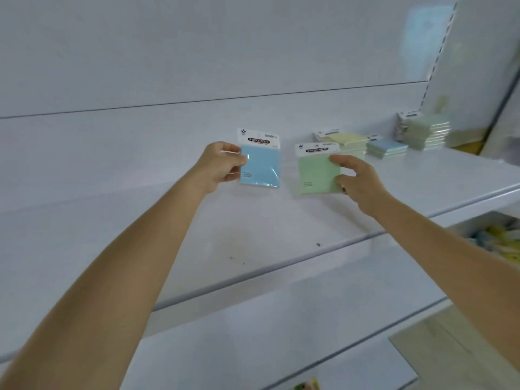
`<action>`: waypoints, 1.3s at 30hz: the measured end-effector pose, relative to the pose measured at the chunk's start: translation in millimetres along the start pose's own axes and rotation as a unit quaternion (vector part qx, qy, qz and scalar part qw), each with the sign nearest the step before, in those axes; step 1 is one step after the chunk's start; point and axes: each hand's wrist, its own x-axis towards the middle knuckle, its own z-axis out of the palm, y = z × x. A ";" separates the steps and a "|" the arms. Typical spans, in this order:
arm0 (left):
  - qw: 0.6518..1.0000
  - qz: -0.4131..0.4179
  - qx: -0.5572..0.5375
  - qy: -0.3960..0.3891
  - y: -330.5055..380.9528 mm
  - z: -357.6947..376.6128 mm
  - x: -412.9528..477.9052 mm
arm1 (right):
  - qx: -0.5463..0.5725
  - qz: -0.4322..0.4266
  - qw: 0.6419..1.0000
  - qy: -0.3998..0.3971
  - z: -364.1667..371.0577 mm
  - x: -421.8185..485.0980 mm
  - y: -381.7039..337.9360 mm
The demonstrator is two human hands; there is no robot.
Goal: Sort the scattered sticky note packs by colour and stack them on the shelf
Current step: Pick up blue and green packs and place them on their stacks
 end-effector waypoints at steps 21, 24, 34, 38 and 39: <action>0.994 0.057 -0.088 0.038 53.7 242.0 102.3 | -0.031 0.029 0.996 0.076 -227.7 125.9 76.2; 0.992 0.070 -0.096 0.029 64.8 260.7 123.8 | -0.026 0.020 0.996 0.087 -240.1 149.8 79.9; 0.995 0.078 -0.063 0.024 71.3 335.2 175.2 | 0.008 -0.022 0.995 0.093 -286.3 231.7 83.5; 0.996 0.080 -0.019 0.039 65.7 373.8 185.0 | 0.016 -0.047 0.995 0.089 -308.5 271.5 74.3; 0.997 0.072 -0.011 0.040 63.0 384.6 186.2 | 0.017 -0.049 0.995 0.089 -314.2 281.0 75.2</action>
